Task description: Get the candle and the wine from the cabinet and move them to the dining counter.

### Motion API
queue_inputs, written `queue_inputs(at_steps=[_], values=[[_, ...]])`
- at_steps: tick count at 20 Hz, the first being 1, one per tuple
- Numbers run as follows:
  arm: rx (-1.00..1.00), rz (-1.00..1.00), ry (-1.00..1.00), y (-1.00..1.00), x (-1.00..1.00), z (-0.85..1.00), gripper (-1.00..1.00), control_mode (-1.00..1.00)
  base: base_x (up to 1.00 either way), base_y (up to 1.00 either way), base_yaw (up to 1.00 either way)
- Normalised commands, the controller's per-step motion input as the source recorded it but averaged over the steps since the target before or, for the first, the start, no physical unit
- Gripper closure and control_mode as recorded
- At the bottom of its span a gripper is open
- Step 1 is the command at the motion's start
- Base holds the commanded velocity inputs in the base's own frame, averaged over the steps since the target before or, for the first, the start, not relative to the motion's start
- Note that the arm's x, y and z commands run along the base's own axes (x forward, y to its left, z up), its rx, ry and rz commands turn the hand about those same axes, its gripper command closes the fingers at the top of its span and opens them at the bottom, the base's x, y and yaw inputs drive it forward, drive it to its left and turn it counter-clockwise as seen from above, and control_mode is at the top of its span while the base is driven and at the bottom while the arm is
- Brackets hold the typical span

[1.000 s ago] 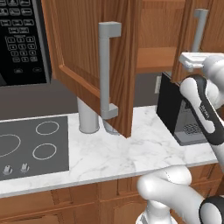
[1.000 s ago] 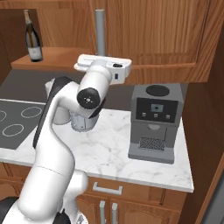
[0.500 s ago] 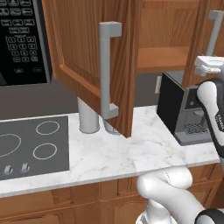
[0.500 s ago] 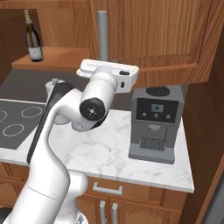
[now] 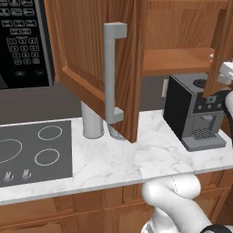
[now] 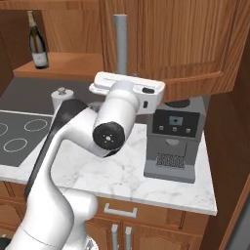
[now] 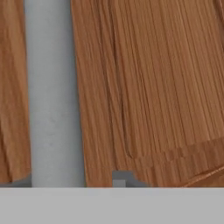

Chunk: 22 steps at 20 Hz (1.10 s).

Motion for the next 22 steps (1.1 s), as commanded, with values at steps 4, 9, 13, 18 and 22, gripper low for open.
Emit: queue_inputs(at_steps=[4,9,13,18,22], values=[[0.02,-0.01,0.03,-0.71,-0.45,0.00,1.00,-1.00,0.00,0.00,0.00],[0.07,-0.01,0.01,-0.75,-0.44,0.00,1.00,-1.00,0.00,0.00,0.00],[0.06,-0.01,0.00,-0.74,-0.38,0.00,1.00,-1.00,0.00,0.00,0.00],[0.05,-0.01,0.00,-0.72,-0.31,0.00,1.00,-1.00,0.00,0.00,0.00],[0.03,-0.02,0.00,-0.66,-0.27,0.00,1.00,-1.00,0.00,0.00,0.00]])
